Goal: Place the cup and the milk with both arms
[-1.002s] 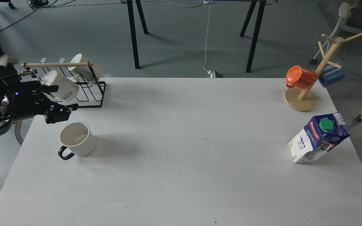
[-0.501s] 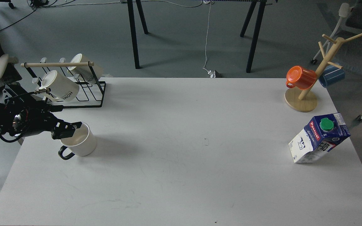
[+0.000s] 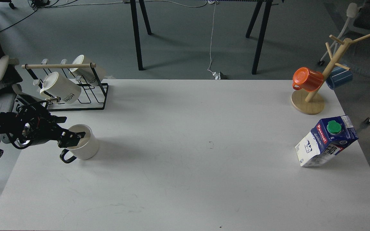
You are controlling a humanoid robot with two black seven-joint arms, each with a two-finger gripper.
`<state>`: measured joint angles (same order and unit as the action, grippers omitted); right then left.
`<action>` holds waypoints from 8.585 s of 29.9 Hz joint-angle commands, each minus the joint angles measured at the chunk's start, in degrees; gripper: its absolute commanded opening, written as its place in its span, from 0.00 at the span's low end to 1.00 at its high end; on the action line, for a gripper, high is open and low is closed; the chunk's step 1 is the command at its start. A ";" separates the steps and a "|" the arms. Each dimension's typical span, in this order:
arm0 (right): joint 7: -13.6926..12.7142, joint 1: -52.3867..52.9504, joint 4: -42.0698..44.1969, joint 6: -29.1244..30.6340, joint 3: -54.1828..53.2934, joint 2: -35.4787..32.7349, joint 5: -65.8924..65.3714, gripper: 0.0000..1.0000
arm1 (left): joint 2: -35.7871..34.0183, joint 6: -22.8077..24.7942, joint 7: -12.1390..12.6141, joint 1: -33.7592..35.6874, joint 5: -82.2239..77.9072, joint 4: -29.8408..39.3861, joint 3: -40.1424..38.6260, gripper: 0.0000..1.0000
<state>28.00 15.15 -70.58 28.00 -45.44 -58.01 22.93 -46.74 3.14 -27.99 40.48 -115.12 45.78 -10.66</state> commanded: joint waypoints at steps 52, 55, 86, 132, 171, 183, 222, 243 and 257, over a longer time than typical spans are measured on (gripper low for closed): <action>0.00 -2.50 0.00 0.00 -0.52 0.09 0.89 0.98 | -3.70 5.47 -0.01 0.83 2.70 8.95 1.61 0.05; 0.00 -2.50 0.00 0.00 -0.44 0.44 0.89 0.98 | -7.65 8.28 -0.01 1.70 6.64 15.71 1.35 0.05; 0.00 -2.76 -1.14 0.00 -0.70 1.49 1.77 0.98 | 23.35 19.99 -0.01 13.57 9.65 11.09 1.08 0.05; 0.00 -6.18 -0.97 0.00 -0.70 0.00 2.21 0.98 | 24.33 17.69 -0.01 10.85 15.17 6.15 -4.27 0.91; 0.00 -41.43 -18.63 0.00 -3.34 -7.30 27.17 0.98 | -2.39 24.86 -0.01 1.88 84.18 9.68 -22.38 0.98; 0.00 -24.22 -12.66 0.00 12.74 8.34 21.55 0.98 | 0.51 24.86 -0.01 1.80 84.18 9.68 -22.21 0.98; 0.00 -12.61 -8.26 0.00 13.36 11.34 23.30 0.98 | 0.16 24.86 -0.01 -3.21 84.09 9.50 -22.30 0.99; 0.00 -8.12 -2.20 0.00 14.24 19.42 22.95 0.98 | 0.42 24.86 -0.01 -3.65 84.09 8.88 -22.30 0.99; 0.00 -7.86 -0.88 0.00 14.33 22.41 22.25 0.66 | 0.60 24.86 -0.01 -4.18 84.09 8.09 -22.21 0.99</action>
<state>28.00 7.60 -71.23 28.00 -31.17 -35.62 45.51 -46.27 28.00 -28.00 36.31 -31.03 54.33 -32.87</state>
